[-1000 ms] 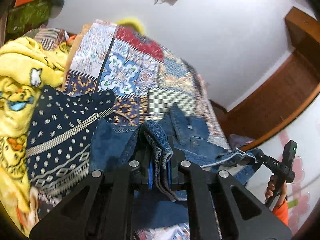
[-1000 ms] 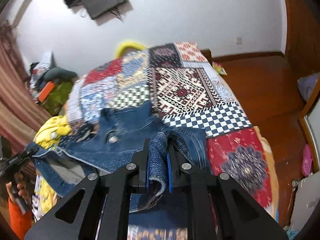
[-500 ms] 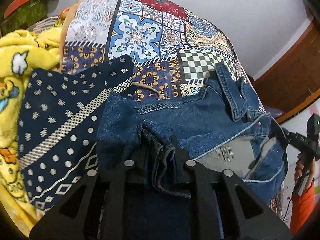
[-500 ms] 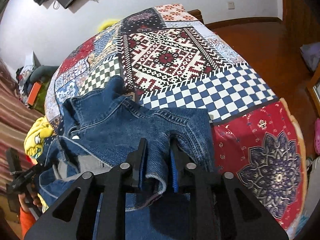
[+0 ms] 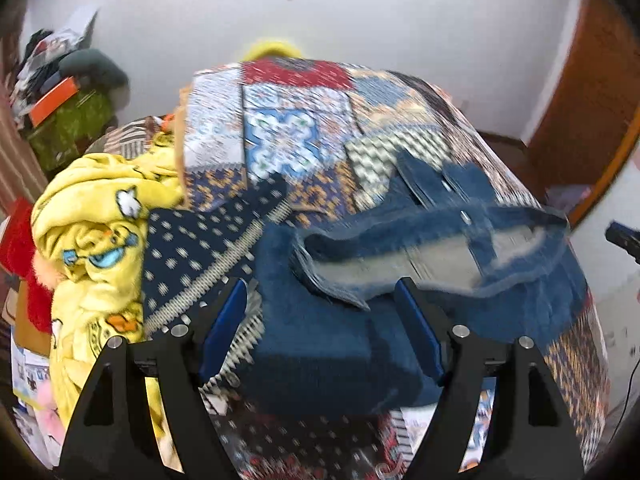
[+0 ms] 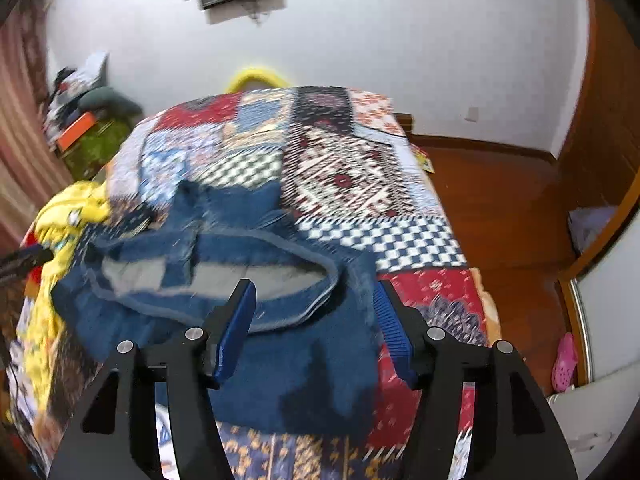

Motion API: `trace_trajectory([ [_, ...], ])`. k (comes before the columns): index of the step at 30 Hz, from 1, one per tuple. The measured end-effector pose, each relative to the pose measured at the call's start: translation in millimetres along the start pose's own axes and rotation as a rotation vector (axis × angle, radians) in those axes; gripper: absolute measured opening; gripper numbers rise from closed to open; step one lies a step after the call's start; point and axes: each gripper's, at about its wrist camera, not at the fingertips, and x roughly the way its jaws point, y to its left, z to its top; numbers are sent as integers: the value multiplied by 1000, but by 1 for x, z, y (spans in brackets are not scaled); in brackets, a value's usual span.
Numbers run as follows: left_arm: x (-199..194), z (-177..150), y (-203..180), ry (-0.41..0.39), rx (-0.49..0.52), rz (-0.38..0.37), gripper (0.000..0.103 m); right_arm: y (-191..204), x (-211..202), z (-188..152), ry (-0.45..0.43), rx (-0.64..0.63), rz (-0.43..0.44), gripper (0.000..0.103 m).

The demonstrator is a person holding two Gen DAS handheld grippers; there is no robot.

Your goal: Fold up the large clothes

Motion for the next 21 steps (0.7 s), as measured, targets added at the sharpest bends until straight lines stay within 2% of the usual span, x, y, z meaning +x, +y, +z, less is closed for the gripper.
trace_trajectory([
  [8, 30, -42, -80, 80, 157, -78, 76, 41, 32, -48, 83, -69, 62, 59],
  [11, 49, -46, -101, 78, 191, -48, 76, 53, 54, -58, 128, -72, 84, 59],
  [16, 79, -36, -110, 56, 188, -16, 76, 65, 94, -55, 173, -56, 96, 59],
  [19, 101, -15, -104, 54, 176, -1, 77, 70, 109, -43, 157, -65, 97, 59],
  [21, 111, 3, -94, 48, 148, -17, 79, 72, 120, -29, 146, -69, 90, 59],
])
